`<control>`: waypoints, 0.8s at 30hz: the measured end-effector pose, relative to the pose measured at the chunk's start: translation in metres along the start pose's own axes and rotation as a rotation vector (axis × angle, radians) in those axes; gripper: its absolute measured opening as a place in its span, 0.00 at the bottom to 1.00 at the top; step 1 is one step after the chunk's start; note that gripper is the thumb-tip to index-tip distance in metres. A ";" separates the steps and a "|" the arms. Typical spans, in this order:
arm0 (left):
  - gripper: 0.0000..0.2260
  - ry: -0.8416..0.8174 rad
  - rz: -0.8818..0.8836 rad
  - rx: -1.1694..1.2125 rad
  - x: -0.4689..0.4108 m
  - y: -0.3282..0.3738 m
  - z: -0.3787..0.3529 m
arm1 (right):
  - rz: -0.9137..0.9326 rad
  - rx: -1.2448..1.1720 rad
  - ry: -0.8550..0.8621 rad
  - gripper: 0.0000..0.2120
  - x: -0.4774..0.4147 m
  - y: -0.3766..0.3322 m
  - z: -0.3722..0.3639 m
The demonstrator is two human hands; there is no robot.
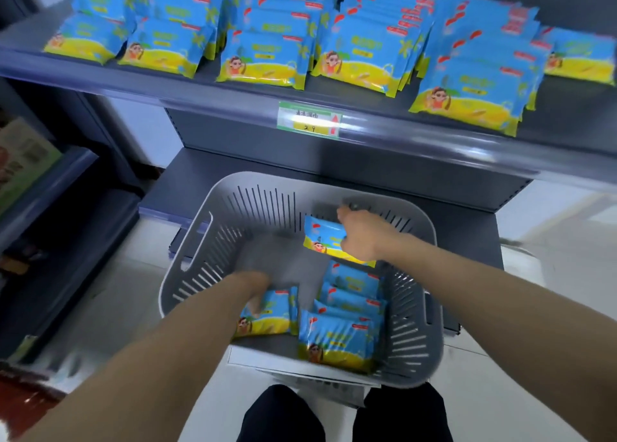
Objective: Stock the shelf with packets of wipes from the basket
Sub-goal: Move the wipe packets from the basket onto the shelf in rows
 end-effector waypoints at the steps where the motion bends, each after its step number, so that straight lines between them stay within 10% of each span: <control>1: 0.31 -0.006 0.002 0.021 -0.004 0.001 -0.003 | 0.005 -0.008 0.006 0.25 -0.001 0.000 0.000; 7: 0.23 -0.054 -0.055 0.024 -0.004 0.014 -0.005 | 0.035 0.002 0.073 0.22 0.006 -0.004 0.013; 24: 0.13 0.729 -0.326 0.112 0.275 0.082 0.300 | 0.045 -0.013 0.625 0.20 0.145 0.060 0.277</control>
Point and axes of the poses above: each hand's wrist, its own x-axis away from the middle knuckle, its own z-axis out of the back of the hand, y = z × x, the point moved 10 cm from there along -x, towards the middle knuckle, and after that the axes turned 5 degrees about -y, right-handed, at the moved point
